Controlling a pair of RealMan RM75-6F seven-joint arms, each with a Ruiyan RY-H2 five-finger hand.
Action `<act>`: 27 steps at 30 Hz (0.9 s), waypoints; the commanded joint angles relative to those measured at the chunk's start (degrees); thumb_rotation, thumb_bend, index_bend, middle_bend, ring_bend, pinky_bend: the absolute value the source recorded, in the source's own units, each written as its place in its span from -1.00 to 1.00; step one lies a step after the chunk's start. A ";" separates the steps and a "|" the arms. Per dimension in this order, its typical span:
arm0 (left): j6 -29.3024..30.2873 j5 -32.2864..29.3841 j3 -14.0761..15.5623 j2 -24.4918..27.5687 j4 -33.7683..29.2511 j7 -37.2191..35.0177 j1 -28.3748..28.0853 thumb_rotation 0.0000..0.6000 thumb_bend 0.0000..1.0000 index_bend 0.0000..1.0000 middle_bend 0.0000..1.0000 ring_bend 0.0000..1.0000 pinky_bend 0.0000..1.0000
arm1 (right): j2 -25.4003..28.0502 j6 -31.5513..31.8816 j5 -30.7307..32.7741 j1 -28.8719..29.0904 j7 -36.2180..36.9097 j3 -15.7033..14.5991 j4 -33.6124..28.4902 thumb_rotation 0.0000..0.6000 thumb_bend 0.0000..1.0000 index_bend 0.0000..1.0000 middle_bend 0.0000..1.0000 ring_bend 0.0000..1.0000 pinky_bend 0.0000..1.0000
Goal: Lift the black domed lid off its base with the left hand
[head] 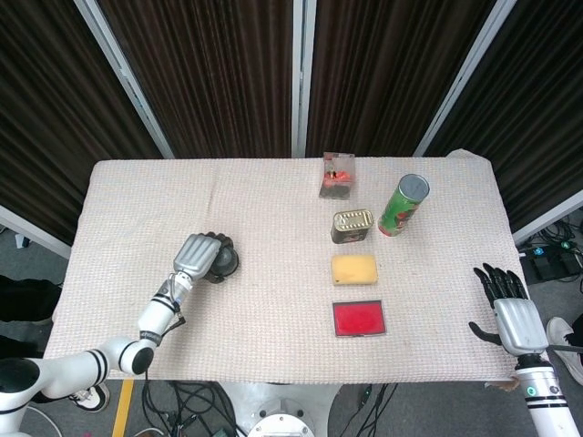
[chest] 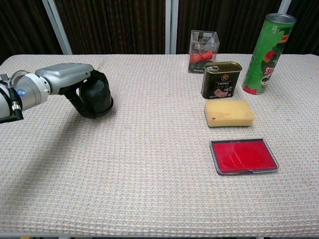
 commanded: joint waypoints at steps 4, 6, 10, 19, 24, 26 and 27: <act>-2.78 1.74 1.35 0.37 0.79 -2.36 -0.24 1.00 -0.78 -0.43 -0.45 -0.72 -0.40 | 0.05 -0.01 0.10 -0.01 0.15 0.07 0.07 1.00 -0.80 -1.00 -0.95 -1.00 -1.00; -3.38 2.02 1.20 0.89 0.24 -3.21 -0.38 1.00 -0.85 -0.64 -0.68 -0.89 -0.51 | 0.05 -0.02 0.07 -0.01 0.20 0.03 0.08 1.00 -0.80 -1.00 -0.95 -1.00 -1.00; -1.64 3.50 0.64 0.79 0.08 -5.23 0.04 1.00 -0.92 -0.77 -0.79 -0.94 -0.55 | 0.07 0.00 0.08 -0.02 0.26 0.04 0.10 1.00 -0.80 -1.00 -0.95 -1.00 -1.00; -1.70 4.40 0.36 1.80 -0.43 -6.98 0.24 1.00 -0.94 -0.77 -0.74 -0.94 -0.55 | 0.10 0.06 0.10 -0.04 0.24 0.06 0.05 1.00 -0.80 -1.00 -0.95 -1.00 -1.00; -2.92 3.48 0.65 2.36 -0.58 -5.55 0.09 1.00 -0.94 -0.76 -0.56 -0.89 -0.45 | 0.16 0.04 0.09 -0.03 0.28 0.06 -0.04 1.00 -0.80 -1.00 -0.95 -1.00 -1.00; -2.80 3.39 0.60 2.41 -0.69 -5.41 0.16 1.00 -0.94 -0.74 -0.50 -0.84 -0.43 | 0.16 0.05 0.15 -0.05 0.31 0.09 -0.01 1.00 -0.80 -1.00 -0.95 -1.00 -1.00; -2.66 3.40 0.55 2.41 -0.70 -5.32 0.17 1.00 -0.94 -0.73 -0.47 -0.81 -0.41 | 0.17 0.03 0.19 -0.05 0.33 0.11 0.00 1.00 -0.80 -1.00 -0.95 -1.00 -1.00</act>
